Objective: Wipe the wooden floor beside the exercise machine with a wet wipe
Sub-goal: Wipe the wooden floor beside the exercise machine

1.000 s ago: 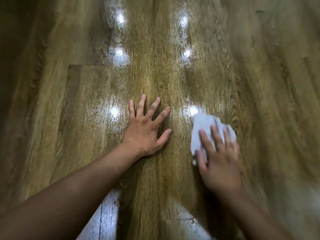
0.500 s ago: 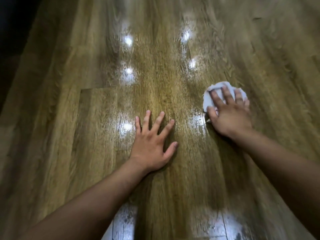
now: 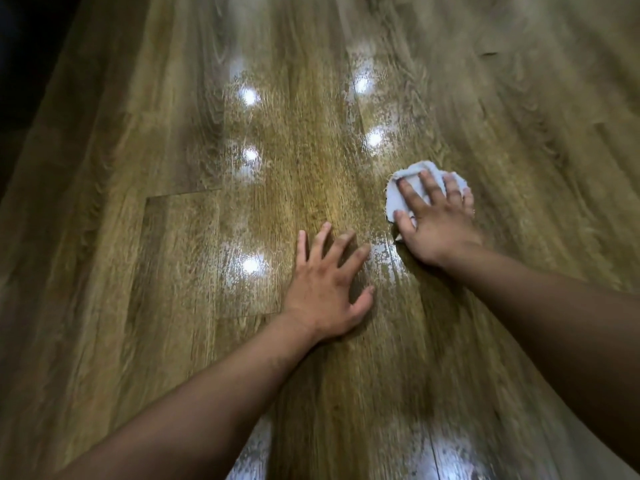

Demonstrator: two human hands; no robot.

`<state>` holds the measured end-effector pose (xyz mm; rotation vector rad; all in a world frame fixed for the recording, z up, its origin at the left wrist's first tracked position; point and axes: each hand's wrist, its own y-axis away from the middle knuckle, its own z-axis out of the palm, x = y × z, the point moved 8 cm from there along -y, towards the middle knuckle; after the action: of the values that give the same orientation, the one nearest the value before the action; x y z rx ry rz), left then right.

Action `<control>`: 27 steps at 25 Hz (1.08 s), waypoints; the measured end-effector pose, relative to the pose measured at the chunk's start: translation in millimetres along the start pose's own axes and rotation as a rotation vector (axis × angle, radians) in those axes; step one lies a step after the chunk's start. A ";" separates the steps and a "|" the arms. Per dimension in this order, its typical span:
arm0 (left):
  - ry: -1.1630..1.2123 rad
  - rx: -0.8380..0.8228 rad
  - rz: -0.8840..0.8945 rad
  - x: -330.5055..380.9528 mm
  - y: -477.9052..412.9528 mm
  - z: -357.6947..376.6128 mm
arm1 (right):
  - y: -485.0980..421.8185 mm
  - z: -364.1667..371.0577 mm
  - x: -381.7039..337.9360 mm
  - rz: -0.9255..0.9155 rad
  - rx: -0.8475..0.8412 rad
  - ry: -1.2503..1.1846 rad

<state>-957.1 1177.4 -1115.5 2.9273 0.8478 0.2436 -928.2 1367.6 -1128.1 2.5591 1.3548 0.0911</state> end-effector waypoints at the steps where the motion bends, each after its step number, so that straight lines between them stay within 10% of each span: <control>1: -0.001 -0.001 -0.002 -1.8 -0.3 1.2 | -2.3 0.4 0.6 -0.018 -0.020 0.003; 7: 0.023 -0.053 0.022 -3.0 0.3 -4.1 | 12.3 -4.2 16.8 -0.123 -0.120 -0.028; 14: -0.031 -0.191 0.129 40.8 5.8 -8.7 | 257.5 48.1 15.2 -0.253 -0.080 -0.027; 22: -0.079 -0.319 0.144 59.8 17.5 -0.9 | 22.5 0.2 106.8 0.071 -0.112 0.040; 27: -0.103 -0.255 0.168 54.6 14.5 -4.2 | 75.4 8.1 85.4 0.076 -0.048 -0.030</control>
<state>-904.8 1194.6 -1102.6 2.7443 0.5153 0.1937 -817.6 1395.5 -1122.6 2.5613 1.2298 0.0971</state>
